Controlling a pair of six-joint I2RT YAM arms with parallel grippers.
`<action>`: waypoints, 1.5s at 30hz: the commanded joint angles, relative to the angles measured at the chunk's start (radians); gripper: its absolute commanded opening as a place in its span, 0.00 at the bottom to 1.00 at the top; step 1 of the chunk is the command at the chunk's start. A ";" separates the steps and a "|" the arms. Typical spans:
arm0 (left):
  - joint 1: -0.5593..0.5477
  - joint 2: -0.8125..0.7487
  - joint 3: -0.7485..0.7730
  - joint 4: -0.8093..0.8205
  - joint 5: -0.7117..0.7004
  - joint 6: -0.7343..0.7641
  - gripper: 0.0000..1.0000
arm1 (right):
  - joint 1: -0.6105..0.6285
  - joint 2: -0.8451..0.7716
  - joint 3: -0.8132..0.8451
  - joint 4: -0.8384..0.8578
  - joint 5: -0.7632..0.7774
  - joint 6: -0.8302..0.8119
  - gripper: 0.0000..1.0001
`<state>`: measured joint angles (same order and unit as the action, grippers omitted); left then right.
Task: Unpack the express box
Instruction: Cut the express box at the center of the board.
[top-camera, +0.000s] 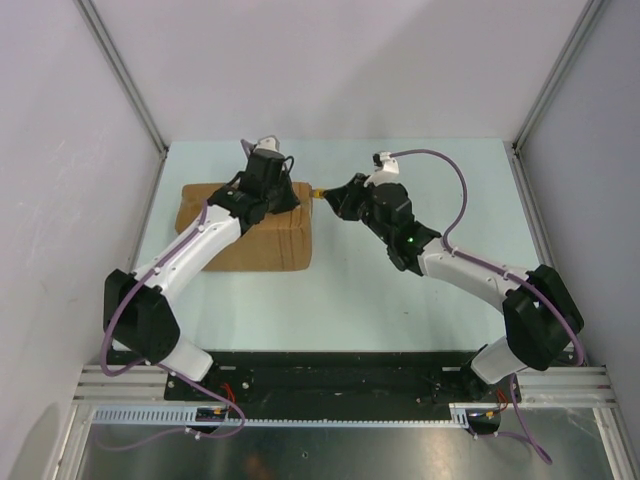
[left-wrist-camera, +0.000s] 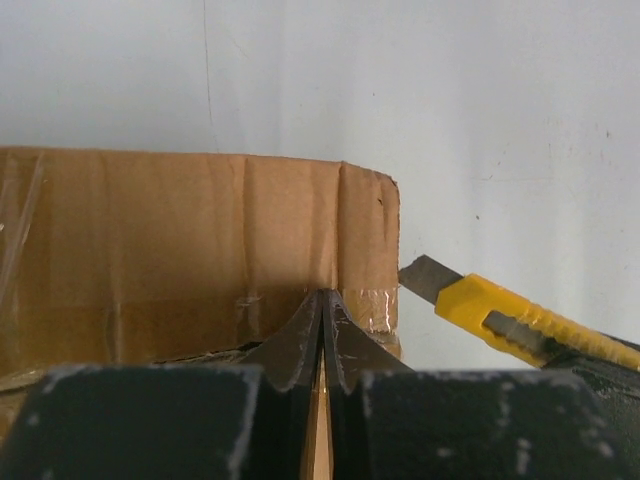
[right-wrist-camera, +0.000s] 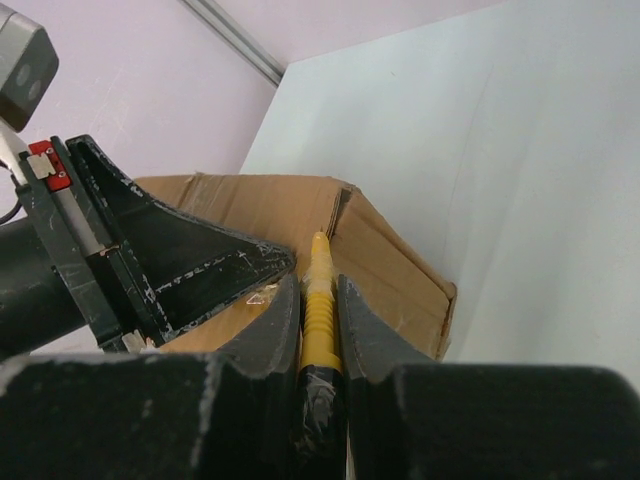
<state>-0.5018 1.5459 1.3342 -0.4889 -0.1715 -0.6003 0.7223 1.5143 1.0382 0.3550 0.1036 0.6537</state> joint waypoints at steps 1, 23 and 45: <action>0.068 0.166 -0.110 -0.224 -0.048 0.019 0.07 | 0.089 0.006 -0.063 -0.217 -0.211 0.006 0.00; 0.098 0.246 -0.052 -0.220 -0.056 0.102 0.06 | 0.129 -0.078 -0.066 -0.094 -0.140 -0.264 0.00; 0.226 0.120 0.152 -0.143 0.302 0.295 0.30 | 0.109 -0.073 0.037 0.073 -0.268 -0.920 0.00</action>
<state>-0.3073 1.6318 1.4731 -0.4847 0.1158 -0.3645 0.8425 1.3987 0.9771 0.3531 -0.0967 -0.0830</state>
